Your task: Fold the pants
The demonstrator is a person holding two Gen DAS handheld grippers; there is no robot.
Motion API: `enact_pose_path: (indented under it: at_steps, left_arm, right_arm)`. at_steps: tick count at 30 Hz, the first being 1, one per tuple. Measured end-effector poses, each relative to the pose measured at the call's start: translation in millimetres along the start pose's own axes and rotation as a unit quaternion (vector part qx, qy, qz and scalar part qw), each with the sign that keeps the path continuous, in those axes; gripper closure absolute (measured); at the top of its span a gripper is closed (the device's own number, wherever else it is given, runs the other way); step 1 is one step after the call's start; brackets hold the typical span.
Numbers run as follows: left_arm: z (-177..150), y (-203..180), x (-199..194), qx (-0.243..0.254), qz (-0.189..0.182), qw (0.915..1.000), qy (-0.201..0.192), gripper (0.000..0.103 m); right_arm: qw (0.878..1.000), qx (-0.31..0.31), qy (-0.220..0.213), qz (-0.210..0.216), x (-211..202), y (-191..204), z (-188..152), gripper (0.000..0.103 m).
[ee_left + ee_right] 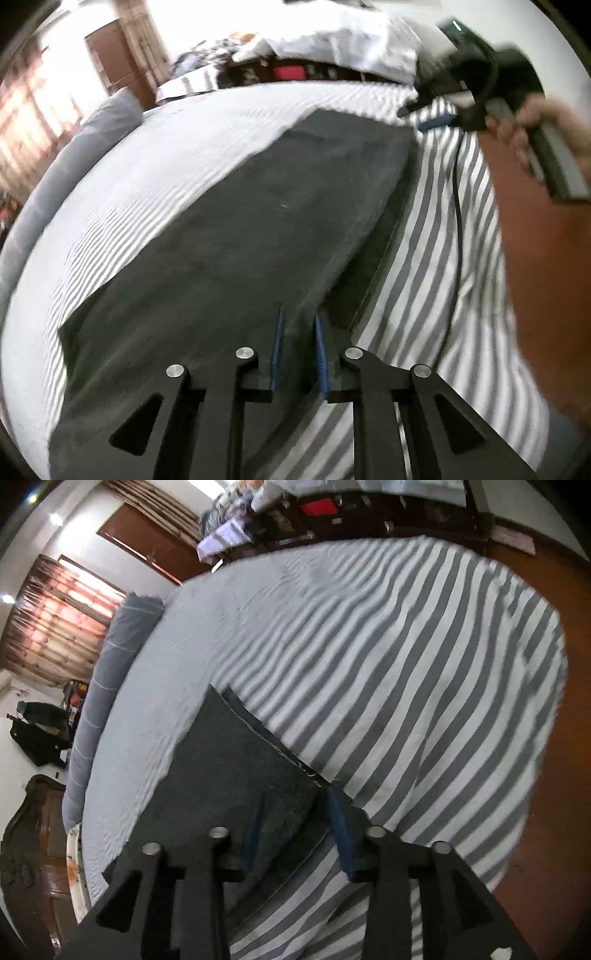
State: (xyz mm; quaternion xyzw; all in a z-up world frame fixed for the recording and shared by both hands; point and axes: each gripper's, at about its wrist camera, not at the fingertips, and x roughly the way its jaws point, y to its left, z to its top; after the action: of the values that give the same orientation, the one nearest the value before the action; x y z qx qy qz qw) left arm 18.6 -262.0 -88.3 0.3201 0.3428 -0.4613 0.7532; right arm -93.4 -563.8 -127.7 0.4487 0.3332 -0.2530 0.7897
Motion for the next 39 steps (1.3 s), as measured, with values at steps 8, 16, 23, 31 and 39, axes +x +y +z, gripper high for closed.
enact_pose_path:
  at_steps: [8, 16, 23, 31, 39]
  left_arm:
    - [-81.8, 103.2, -92.3, -0.177, 0.046, 0.983, -0.013, 0.072]
    - [-180.2, 195.5, -113.1, -0.34, 0.116, 0.933, 0.004, 0.068]
    - [-238.7, 210.8, -96.8, -0.364, 0.134, 0.9204, 0.047, 0.068]
    - [-247.8, 204.6, -98.5, -0.337, 0.135, 0.9305, 0.047, 0.068]
    - [-261.0, 213.6, -107.1, -0.364, 0.111, 0.9242, 0.033, 0.068]
  right_arm:
    - [0.996, -0.065, 0.005, 0.06, -37.5, 66.4, -27.0, 0.067]
    - [0.971, -0.177, 0.116, 0.108, 15.8, 179.2, -111.6, 0.066]
    - [0.932, -0.279, 0.177, 0.148, 73.6, 302.7, -161.5, 0.066]
    - [0.883, -0.378, 0.243, 0.133, 158.2, 406.2, -182.0, 0.061]
    - [0.818, -0.479, 0.292, 0.126, 181.9, 428.7, -228.3, 0.096]
